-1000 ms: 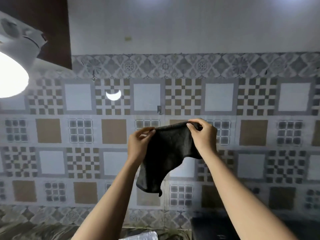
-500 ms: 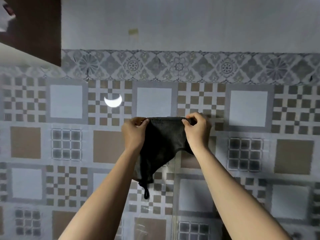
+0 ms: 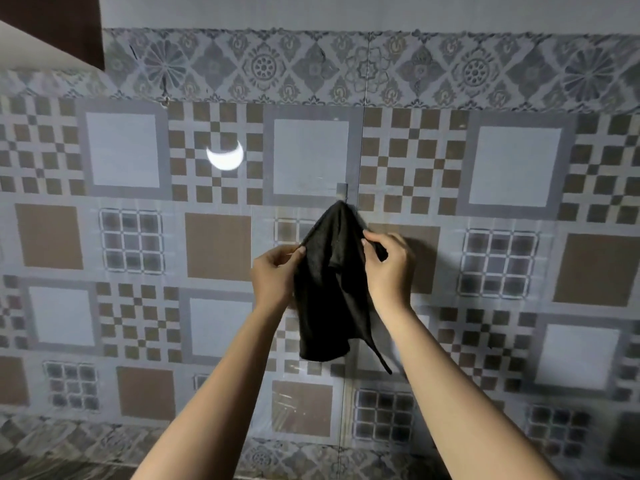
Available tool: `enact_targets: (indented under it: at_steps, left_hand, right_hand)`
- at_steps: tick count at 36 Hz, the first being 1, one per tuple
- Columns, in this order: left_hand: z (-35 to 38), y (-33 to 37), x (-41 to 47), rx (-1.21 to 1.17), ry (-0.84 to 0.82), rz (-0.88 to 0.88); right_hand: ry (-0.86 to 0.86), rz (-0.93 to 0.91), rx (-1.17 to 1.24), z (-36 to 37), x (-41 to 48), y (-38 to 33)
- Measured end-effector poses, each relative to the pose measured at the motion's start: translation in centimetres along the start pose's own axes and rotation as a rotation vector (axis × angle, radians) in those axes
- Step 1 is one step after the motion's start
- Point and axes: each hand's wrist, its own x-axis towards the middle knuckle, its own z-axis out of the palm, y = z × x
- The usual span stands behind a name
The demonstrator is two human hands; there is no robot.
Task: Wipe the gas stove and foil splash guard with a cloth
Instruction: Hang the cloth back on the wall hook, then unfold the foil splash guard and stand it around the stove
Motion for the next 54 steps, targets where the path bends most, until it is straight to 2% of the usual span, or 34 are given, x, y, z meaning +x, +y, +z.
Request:
enact_targets:
  at_steps: [7,16,22,28,33,36,39,45,50,54]
  left_hand:
    - [0.8,-0.4,-1.4,0.068,-0.052,-0.028]
    - [-1.0,-1.3,-2.4,0.198,-0.081,-0.080]
    - [-3.8,-0.2,-3.8,0.400,-0.090,-0.077]
    - [-7.4,2.7,-6.6,0.562,-0.095,-0.027]
    - [-12.0,4.2,-10.3,0.718,-0.074,0.030]
    - [-15.8,3.8,-13.2,0.908,-0.055,0.069]
    - [-19.9,2.6,-17.1,1.000,-0.045,0.032]
    - [-28.2,-2.6,-27.7,1.116,-0.095,-0.219]
    - [-32.2,-6.2,-37.7,1.238,-0.266,-0.492]
    - [-33.7,-7.9,-43.0,1.217,-0.332,-0.550]
  right_hand:
    - [-0.045,0.055,0.048,-0.4,-1.5,-0.4]
    - [-0.126,0.167,-0.014,-1.5,-1.6,-1.0]
    - [-0.240,0.268,-0.111,-2.9,-1.8,-3.4]
    - [-0.298,0.199,-0.150,-4.6,-4.3,-7.1]
    - [-0.387,0.160,-0.068,-4.7,-8.5,-10.2]
    - [-0.537,0.139,0.029,-3.7,-12.6,-11.5]
    - [-0.774,0.129,0.074,-2.3,-17.6,-12.4]
    - [-1.187,0.112,0.108,-0.2,-29.9,-13.6]
    - [-1.466,-0.018,0.035,0.6,-40.0,-13.2]
    - [-1.668,-0.107,0.053,1.3,-45.0,-13.4]
